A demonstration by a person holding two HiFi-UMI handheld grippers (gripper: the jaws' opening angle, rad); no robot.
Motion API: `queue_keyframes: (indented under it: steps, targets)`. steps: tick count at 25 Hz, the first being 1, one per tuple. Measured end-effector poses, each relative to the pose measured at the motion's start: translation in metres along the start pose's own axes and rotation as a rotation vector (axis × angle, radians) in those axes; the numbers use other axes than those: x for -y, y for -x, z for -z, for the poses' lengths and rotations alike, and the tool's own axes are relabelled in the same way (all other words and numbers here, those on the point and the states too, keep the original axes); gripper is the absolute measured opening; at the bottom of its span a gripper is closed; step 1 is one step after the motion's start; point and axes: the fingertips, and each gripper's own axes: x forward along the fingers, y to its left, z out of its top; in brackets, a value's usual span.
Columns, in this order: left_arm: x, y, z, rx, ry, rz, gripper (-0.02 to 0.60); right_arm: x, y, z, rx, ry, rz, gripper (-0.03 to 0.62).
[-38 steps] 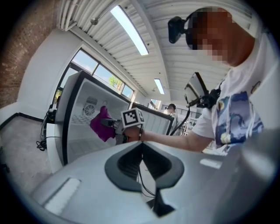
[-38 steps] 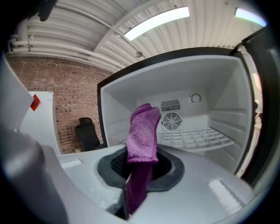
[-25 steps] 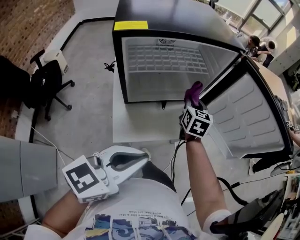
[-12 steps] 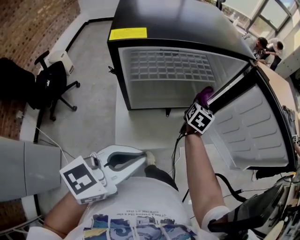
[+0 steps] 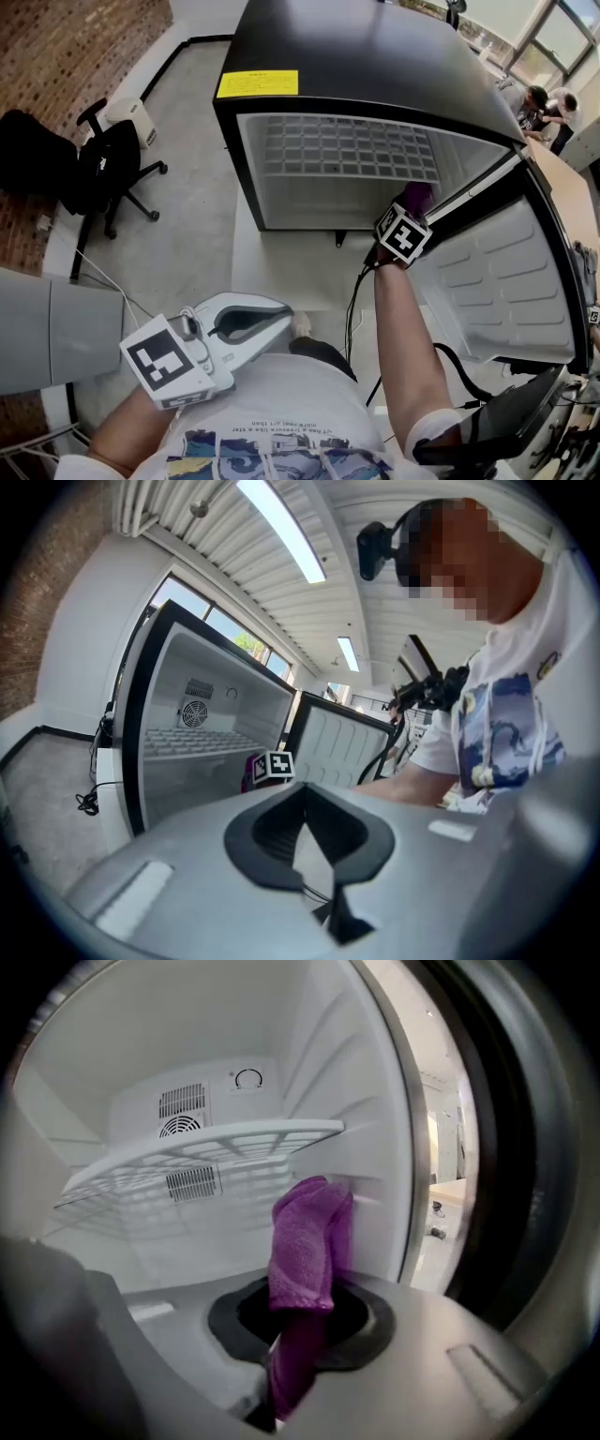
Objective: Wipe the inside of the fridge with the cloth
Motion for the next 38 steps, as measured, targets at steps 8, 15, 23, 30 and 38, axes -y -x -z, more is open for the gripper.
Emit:
queue_keyframes:
  steps: [8,15,23,30,38]
  targets:
    - [-0.013,-0.008,-0.006,-0.008,0.002,-0.041,0.008,-0.012,-0.03,-0.013,0.006,0.029,-0.033,0.054]
    - [-0.024,-0.017,-0.012,-0.016,0.015,-0.067,0.006,-0.028,-0.051,-0.021,0.024,0.092,-0.072,0.054]
    - [-0.026,-0.036,-0.01,-0.026,0.031,-0.058,0.008,-0.036,-0.069,-0.017,0.042,0.152,-0.104,0.054]
    - [-0.026,-0.054,-0.019,-0.032,0.055,-0.044,0.008,-0.049,-0.084,-0.023,0.057,0.188,-0.147,0.054]
    - [-0.032,-0.057,-0.017,-0.05,0.063,-0.066,0.008,-0.059,-0.096,-0.026,0.089,0.234,-0.177,0.054]
